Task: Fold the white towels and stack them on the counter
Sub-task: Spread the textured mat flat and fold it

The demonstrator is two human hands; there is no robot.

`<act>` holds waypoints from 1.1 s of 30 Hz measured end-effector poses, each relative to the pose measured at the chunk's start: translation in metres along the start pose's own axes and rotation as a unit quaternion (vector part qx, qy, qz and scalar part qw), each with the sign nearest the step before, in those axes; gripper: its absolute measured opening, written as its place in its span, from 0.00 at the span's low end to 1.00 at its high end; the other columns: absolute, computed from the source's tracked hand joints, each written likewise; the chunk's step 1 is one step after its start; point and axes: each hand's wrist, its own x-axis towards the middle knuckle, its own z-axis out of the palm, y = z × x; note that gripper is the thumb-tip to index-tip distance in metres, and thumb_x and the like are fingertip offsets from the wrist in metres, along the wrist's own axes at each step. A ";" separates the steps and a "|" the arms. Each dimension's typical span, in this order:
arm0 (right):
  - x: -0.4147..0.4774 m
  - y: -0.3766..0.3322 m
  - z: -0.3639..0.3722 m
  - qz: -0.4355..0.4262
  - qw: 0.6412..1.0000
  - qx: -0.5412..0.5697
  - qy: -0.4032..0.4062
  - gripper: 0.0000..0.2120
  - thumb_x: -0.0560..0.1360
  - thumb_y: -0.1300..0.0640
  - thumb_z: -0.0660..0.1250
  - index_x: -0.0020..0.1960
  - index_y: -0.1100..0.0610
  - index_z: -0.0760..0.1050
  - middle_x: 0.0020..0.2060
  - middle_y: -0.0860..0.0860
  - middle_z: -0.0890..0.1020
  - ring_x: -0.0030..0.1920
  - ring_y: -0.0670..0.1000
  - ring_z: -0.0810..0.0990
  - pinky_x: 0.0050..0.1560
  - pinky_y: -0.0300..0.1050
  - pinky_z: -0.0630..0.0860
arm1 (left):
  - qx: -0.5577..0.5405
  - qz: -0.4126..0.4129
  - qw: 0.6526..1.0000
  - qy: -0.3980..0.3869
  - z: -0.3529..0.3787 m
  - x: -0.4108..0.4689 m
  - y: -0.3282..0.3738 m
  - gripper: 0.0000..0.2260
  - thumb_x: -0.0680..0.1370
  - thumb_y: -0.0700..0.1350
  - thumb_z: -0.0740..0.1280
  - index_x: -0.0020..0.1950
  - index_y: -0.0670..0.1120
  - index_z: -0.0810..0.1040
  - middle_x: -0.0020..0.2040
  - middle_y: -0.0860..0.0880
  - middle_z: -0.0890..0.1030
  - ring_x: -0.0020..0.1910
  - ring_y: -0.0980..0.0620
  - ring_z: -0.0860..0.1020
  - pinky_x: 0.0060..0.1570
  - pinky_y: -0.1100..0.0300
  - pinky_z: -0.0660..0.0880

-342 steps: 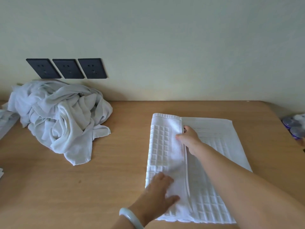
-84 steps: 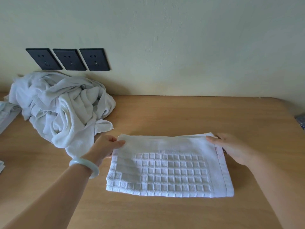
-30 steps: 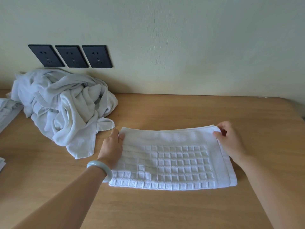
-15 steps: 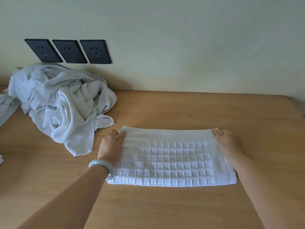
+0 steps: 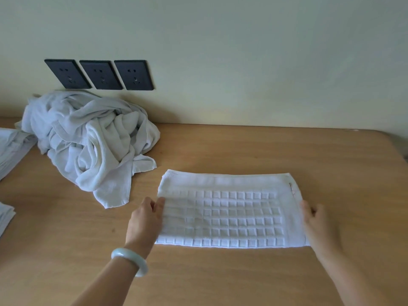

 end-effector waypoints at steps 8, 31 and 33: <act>0.003 0.006 0.016 -0.027 0.980 -0.187 0.067 0.17 0.83 0.49 0.50 0.42 0.59 0.66 0.36 0.59 0.79 0.33 0.57 0.69 0.33 0.47 0.63 | 0.032 0.008 0.999 0.032 0.009 0.003 0.000 0.15 0.83 0.53 0.53 0.46 0.43 0.68 0.36 0.43 0.75 0.38 0.38 0.74 0.40 0.50 0.70; -0.031 -0.075 0.070 -0.382 0.903 -0.190 0.044 0.26 0.81 0.48 0.48 0.69 0.61 0.70 0.68 0.58 0.72 0.70 0.58 0.69 0.72 0.57 0.63 | 0.110 0.323 0.918 0.204 0.022 0.028 0.057 0.02 0.79 0.41 0.64 0.49 0.44 0.73 0.45 0.45 0.72 0.44 0.45 0.70 0.47 0.52 0.69; -0.051 -0.093 0.095 -0.493 0.859 -0.122 -0.061 0.19 0.81 0.53 0.52 0.63 0.59 0.76 0.62 0.54 0.78 0.66 0.55 0.74 0.70 0.51 0.66 | 0.114 0.429 0.884 0.146 0.035 0.015 0.053 0.02 0.77 0.40 0.64 0.45 0.45 0.74 0.43 0.48 0.73 0.41 0.45 0.72 0.44 0.53 0.68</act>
